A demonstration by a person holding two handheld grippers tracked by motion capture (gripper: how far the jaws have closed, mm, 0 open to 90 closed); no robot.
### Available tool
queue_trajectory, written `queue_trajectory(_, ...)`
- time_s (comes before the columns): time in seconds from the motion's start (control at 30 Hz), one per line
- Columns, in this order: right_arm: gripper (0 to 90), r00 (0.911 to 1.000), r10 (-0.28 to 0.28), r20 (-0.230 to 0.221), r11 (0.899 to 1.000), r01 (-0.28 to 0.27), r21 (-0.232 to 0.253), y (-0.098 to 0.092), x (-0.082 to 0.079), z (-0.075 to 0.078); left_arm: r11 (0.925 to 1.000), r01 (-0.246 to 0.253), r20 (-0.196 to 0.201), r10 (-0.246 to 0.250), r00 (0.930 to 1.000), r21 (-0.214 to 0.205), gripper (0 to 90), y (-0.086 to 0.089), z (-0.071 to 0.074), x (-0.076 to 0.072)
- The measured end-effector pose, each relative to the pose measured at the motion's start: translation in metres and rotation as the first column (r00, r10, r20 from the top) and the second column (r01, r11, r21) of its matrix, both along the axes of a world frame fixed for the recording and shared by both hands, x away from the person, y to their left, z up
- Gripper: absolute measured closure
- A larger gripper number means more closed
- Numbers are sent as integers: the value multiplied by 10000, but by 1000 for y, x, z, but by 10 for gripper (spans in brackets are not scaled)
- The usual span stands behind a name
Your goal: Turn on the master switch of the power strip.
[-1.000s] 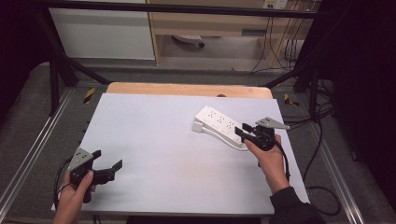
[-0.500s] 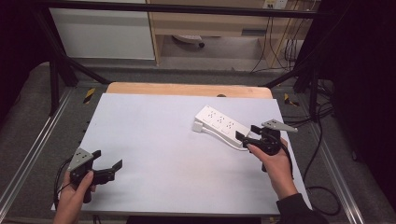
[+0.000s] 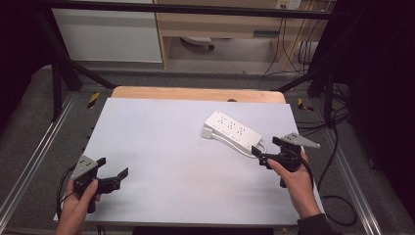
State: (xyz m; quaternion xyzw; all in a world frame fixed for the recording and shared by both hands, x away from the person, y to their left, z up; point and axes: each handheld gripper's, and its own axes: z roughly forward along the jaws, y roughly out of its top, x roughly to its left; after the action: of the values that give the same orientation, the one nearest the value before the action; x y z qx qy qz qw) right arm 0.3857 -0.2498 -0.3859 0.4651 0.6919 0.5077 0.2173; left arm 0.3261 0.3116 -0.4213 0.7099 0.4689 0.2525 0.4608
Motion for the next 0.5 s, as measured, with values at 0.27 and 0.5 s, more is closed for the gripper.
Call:
queue_trajectory(0.27,39,9989,-46,469,9986,70,-518,-7,-12,-11,10000,-1,-1,1,10000,2,61,0,0,0)
queue_trajectory(0.5,50,9995,-173,263,9972,192,-724,-16,-20,-26,10000,3,3,-3,10000,25,61,1,0,0)
